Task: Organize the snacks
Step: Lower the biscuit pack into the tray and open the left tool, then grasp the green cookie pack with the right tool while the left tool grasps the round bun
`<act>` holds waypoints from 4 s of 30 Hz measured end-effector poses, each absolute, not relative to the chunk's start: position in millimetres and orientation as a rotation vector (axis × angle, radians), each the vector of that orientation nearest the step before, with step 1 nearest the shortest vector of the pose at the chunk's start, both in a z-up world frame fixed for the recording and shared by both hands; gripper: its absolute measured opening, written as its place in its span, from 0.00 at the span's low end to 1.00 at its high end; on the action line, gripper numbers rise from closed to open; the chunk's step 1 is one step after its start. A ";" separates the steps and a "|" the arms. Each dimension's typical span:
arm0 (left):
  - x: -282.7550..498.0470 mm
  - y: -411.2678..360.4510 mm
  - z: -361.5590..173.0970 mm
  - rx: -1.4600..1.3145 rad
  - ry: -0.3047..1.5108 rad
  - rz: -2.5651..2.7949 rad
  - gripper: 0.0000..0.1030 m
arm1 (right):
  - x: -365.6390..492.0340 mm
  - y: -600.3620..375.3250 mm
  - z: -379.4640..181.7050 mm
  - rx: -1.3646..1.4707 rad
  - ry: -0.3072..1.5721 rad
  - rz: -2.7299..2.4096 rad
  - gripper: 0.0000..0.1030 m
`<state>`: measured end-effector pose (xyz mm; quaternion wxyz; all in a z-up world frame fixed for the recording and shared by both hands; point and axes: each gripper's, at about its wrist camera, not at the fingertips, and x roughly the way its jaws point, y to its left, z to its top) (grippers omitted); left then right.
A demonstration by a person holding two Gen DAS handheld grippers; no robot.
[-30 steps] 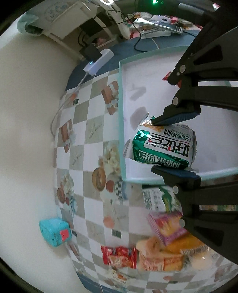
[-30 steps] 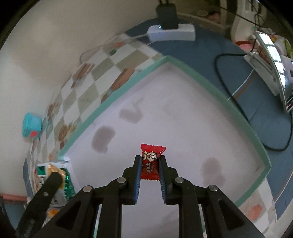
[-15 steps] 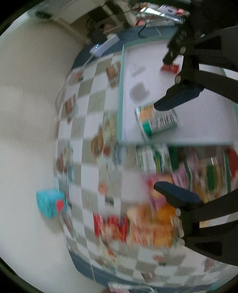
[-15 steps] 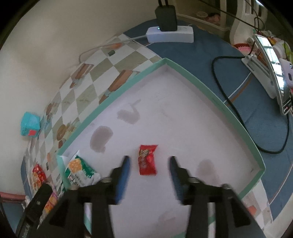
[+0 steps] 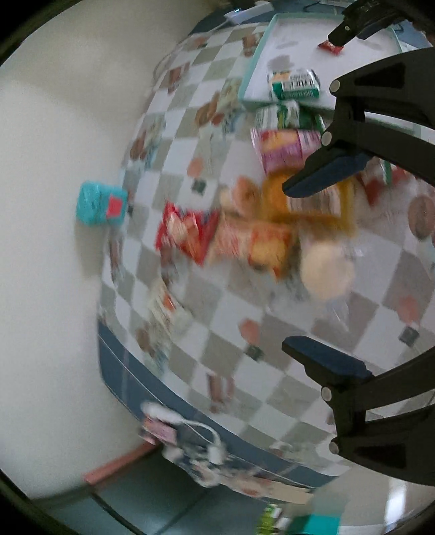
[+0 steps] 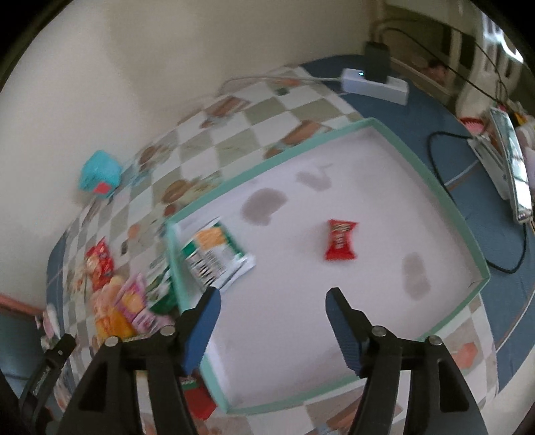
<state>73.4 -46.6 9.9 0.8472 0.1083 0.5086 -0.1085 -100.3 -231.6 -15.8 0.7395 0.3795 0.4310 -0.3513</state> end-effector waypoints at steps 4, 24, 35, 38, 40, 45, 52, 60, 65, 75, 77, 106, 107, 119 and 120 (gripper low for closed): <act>79.3 -10.4 2.4 0.177 1.104 -0.166 0.83 | -92.7 -208.3 -10.4 0.777 0.952 -0.738 0.76; 104.7 63.4 -20.7 -0.016 1.185 -0.076 0.96 | -37.1 -143.0 -33.7 0.658 1.067 -0.525 0.95; 110.1 38.7 -46.3 -0.019 1.290 -0.193 0.96 | -21.2 -135.0 -48.1 0.647 1.092 -0.468 0.95; 110.8 33.5 -51.7 -0.045 1.316 -0.224 0.96 | -16.5 -131.4 -48.2 0.639 1.084 -0.448 0.95; 112.4 30.3 -54.1 -0.059 1.320 -0.226 0.96 | -12.8 -128.2 -48.1 0.624 1.081 -0.435 0.95; 123.5 24.8 -60.4 -0.102 1.303 -0.191 0.96 | -9.8 -126.3 -49.7 0.620 1.086 -0.433 0.95; 131.2 7.9 -75.3 -0.058 1.293 -0.186 0.96 | -8.3 -129.3 -49.5 0.614 1.086 -0.444 0.95; 125.4 1.0 -81.0 0.063 1.317 -0.191 0.96 | -8.0 -132.1 -51.7 0.617 1.099 -0.451 0.95; 117.8 14.6 -84.1 0.085 1.357 -0.186 0.96 | -9.7 -134.1 -52.8 0.621 1.108 -0.454 0.95; 99.9 36.8 -65.3 0.057 1.317 -0.173 0.96 | -8.5 -130.2 -56.4 0.602 1.131 -0.441 0.86; 95.7 38.6 -61.3 0.056 1.306 -0.178 0.96 | -6.8 -127.8 -57.0 0.579 1.138 -0.445 0.85; 86.7 -16.3 -93.3 0.206 1.408 -0.309 0.96 | -4.9 -123.1 -66.5 0.579 1.191 -0.404 0.60; 87.8 -15.7 -94.2 0.200 1.412 -0.307 0.96 | -5.1 -123.2 -66.4 0.581 1.190 -0.405 0.59; 96.7 -7.4 -83.1 0.169 1.399 -0.328 0.72 | -9.1 -128.2 -53.9 0.594 1.151 -0.417 0.51; 96.1 -8.7 -79.9 0.170 1.391 -0.326 0.71 | -9.5 -128.5 -52.0 0.595 1.145 -0.418 0.51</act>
